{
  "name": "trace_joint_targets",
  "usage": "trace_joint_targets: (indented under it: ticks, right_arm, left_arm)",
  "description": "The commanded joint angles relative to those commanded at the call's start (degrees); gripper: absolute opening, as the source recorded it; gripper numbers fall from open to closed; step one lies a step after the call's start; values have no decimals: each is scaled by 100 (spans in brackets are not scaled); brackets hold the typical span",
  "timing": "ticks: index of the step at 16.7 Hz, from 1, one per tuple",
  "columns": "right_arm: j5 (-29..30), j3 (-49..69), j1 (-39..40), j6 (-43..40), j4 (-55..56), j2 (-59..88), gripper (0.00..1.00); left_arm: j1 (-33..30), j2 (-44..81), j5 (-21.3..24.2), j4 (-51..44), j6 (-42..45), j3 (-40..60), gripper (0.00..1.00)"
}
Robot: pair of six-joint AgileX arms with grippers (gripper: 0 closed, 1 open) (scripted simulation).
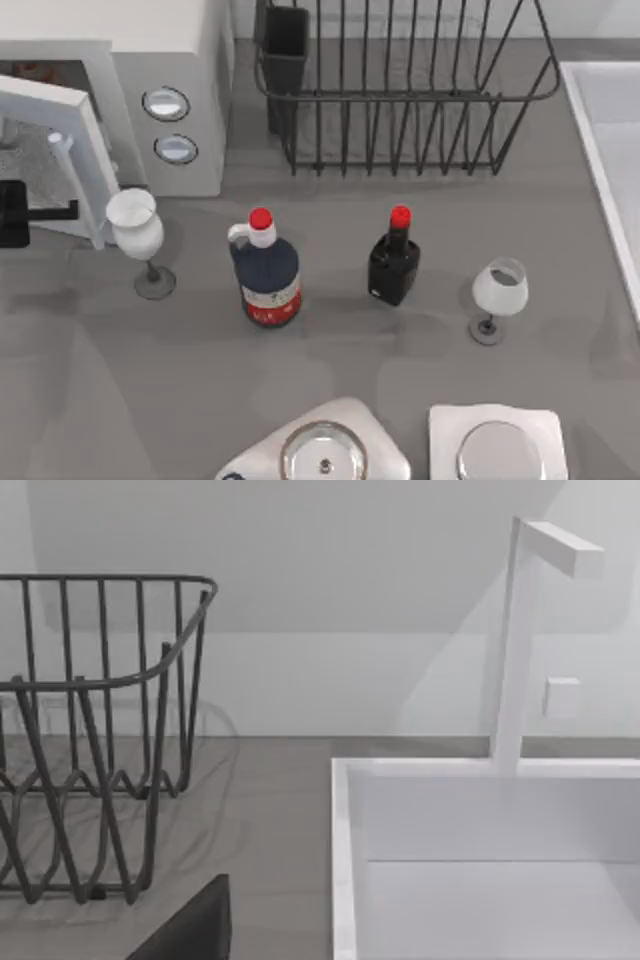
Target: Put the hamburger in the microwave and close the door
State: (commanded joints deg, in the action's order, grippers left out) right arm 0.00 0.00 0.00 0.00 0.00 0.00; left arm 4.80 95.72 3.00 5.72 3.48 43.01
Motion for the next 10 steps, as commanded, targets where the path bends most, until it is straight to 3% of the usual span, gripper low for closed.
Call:
trace_joint_targets:
  ticks: [10]
  right_arm:
    - [0, 0, 0, 0, 0, 0, 100]
  left_arm:
    - [-364, 1482, -59, -25, -174, 1675, 0]
